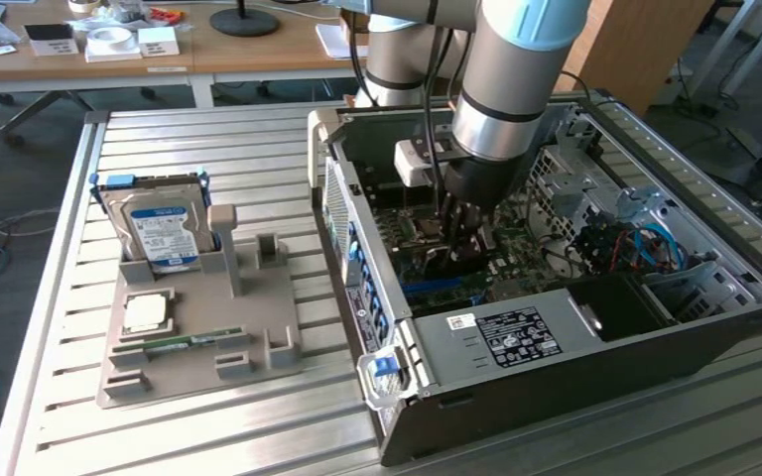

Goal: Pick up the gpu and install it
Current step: 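Insert the gpu into the slot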

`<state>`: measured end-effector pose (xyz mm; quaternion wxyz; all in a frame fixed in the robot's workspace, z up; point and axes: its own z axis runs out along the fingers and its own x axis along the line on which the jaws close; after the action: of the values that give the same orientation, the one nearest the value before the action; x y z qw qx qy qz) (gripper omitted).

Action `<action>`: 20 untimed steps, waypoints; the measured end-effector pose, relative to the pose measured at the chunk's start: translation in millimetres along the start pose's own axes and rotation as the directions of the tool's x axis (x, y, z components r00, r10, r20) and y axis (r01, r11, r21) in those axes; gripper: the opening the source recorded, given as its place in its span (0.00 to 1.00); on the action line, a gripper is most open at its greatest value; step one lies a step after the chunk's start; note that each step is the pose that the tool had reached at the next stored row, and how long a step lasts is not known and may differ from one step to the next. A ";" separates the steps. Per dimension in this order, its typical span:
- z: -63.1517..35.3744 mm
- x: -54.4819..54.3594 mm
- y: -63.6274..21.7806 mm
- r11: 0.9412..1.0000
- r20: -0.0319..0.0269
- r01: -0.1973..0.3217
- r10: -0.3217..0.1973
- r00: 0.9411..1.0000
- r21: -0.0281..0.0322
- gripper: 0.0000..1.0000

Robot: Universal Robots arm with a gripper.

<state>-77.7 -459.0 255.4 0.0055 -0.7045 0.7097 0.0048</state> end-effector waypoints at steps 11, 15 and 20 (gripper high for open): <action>-1.6 0.0 0.0 1.000 -0.001 0.003 -0.003 1.000 0.003 0.27; -0.7 0.1 0.0 1.000 -0.001 0.004 -0.004 1.000 0.004 0.27; -0.1 0.0 0.0 1.000 -0.001 0.005 -0.005 1.000 0.005 0.27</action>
<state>-77.7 -459.0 255.5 0.0069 -0.7063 0.7079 0.0024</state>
